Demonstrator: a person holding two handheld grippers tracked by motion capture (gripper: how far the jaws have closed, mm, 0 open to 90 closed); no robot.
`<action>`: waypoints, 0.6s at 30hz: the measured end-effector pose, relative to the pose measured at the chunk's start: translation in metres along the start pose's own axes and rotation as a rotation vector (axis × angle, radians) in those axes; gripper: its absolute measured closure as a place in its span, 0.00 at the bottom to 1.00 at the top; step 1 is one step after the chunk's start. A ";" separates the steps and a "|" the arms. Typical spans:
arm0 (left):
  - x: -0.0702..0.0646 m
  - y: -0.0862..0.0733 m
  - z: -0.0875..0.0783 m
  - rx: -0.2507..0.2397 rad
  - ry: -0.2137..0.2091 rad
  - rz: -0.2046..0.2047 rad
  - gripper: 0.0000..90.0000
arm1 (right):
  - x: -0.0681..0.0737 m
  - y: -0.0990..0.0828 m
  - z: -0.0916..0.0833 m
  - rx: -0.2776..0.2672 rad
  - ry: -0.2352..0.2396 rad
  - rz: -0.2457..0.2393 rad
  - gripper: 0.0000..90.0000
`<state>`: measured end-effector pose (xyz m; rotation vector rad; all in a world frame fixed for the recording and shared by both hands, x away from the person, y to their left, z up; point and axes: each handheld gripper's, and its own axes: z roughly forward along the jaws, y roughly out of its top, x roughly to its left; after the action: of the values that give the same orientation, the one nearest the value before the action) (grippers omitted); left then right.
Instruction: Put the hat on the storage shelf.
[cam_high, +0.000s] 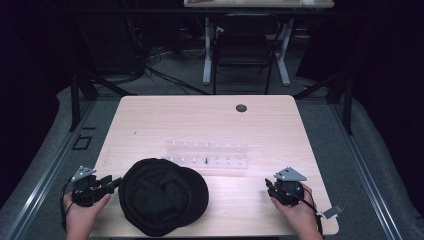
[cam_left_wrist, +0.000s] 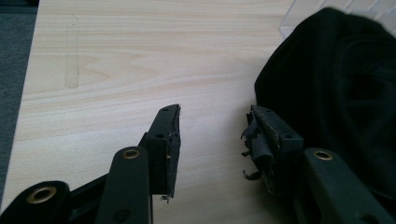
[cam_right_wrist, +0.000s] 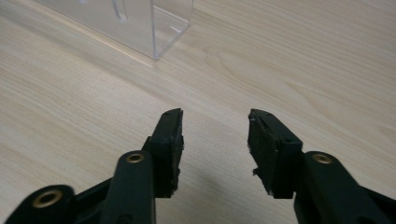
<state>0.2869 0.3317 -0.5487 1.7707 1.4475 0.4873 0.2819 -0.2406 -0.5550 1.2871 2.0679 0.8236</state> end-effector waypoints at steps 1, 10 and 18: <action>0.000 0.000 0.000 0.000 0.000 0.000 0.63 | 0.000 0.000 0.000 0.000 0.000 0.000 0.63; -0.003 0.002 -0.006 -0.011 -0.005 0.015 0.71 | 0.000 -0.006 -0.001 -0.004 0.008 0.022 0.66; -0.012 0.007 -0.014 0.024 -0.037 -0.002 0.68 | 0.001 -0.004 -0.008 -0.020 -0.001 0.025 0.65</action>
<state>0.2781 0.3245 -0.5323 1.7880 1.4351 0.4360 0.2735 -0.2424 -0.5530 1.3051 2.0416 0.8529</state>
